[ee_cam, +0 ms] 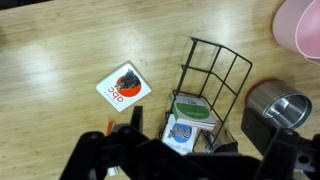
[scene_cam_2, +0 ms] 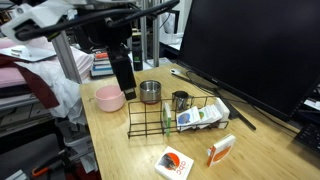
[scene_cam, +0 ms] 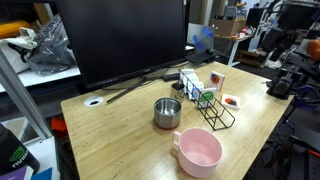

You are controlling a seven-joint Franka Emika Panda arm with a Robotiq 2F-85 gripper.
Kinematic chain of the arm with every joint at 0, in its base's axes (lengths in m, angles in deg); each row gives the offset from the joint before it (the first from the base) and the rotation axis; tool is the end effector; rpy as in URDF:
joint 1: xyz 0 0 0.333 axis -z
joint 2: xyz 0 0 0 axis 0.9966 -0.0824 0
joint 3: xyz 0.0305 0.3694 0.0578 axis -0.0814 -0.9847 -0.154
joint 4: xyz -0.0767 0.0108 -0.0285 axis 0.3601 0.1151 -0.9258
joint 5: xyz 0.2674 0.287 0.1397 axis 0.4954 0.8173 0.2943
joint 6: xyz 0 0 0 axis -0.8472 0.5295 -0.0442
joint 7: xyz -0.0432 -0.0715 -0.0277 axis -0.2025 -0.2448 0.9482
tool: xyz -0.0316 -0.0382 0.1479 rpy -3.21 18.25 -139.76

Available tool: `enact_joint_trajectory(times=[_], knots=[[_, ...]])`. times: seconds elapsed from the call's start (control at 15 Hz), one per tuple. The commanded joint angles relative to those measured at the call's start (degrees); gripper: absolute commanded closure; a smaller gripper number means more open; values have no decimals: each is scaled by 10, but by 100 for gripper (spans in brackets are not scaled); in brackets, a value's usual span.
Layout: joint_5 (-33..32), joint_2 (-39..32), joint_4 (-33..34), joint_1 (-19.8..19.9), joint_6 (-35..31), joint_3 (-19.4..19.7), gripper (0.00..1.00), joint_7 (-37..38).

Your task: Put the orange book on the wire rack

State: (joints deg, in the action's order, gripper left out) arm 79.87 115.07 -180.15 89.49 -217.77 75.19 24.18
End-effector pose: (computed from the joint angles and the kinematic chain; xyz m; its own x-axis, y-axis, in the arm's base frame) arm 0.3644 -0.0603 0.4241 0.9442 -0.2896 0.1572 -0.2770 -0.9559 -0.0976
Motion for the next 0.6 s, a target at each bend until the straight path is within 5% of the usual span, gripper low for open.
enact_joint_trajectory(times=[0.0, 0.4, 0.53], knots=[[-12, -85, 51, 31, -14, -43, 0, 90], [-75, -192, 110, 64, -51, -71, 0, 253], [-54, -175, 89, 46, -58, -55, 0, 217]])
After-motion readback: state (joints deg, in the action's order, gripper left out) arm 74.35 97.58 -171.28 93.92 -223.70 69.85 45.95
